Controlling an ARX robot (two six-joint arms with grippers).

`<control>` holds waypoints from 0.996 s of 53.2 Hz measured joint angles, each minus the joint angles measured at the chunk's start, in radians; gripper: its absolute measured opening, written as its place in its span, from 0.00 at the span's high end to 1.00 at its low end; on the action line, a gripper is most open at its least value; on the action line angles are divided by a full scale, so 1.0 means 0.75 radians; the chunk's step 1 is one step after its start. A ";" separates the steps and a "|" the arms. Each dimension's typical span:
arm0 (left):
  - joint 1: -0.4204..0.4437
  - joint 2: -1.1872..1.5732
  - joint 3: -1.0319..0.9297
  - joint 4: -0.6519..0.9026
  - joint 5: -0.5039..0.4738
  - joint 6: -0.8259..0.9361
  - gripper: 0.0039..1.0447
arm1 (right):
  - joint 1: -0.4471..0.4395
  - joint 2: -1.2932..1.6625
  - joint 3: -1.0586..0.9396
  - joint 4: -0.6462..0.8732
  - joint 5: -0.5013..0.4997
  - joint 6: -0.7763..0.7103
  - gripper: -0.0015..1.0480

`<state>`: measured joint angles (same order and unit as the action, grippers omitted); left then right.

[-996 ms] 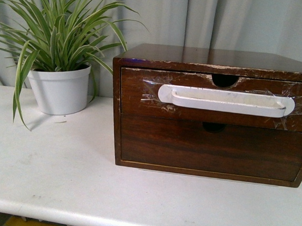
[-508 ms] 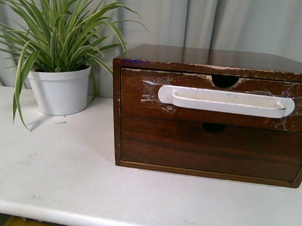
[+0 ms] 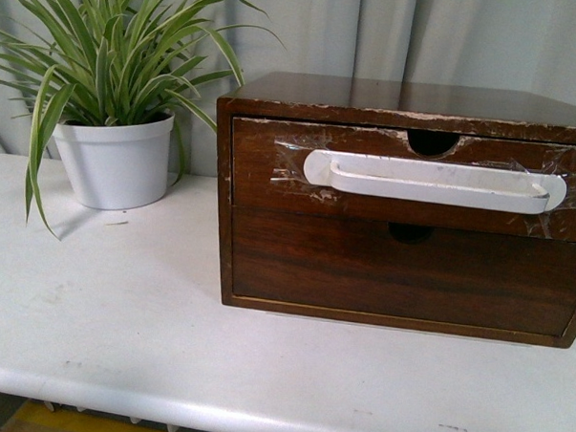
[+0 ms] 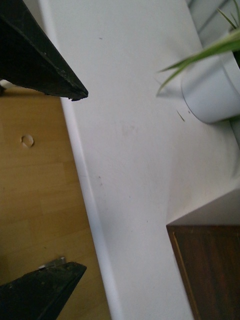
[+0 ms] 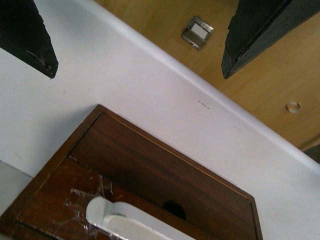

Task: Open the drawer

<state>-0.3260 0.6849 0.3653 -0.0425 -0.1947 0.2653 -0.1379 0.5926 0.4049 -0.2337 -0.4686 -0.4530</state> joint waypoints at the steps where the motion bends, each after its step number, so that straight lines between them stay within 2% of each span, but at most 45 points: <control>1: -0.004 0.037 0.028 -0.001 0.017 0.026 0.06 | 0.011 0.035 0.031 0.001 0.001 -0.038 0.09; 10: -0.048 0.376 0.306 -0.020 0.250 0.351 0.06 | 0.069 0.253 0.207 -0.002 0.030 -0.183 0.09; 24: -0.171 0.699 0.708 -0.211 0.447 0.674 0.06 | 0.158 0.486 0.434 -0.062 0.073 -0.314 0.09; 36: -0.269 1.004 1.082 -0.462 0.519 0.863 0.06 | 0.240 0.668 0.595 -0.172 0.101 -0.467 0.09; 53: -0.317 1.284 1.380 -0.624 0.543 0.986 0.06 | 0.311 0.847 0.718 -0.223 0.149 -0.594 0.09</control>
<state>-0.5640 1.6482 1.4006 -0.5106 0.2127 1.0046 0.0956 1.2278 0.9436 -0.4007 -0.3573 -0.8986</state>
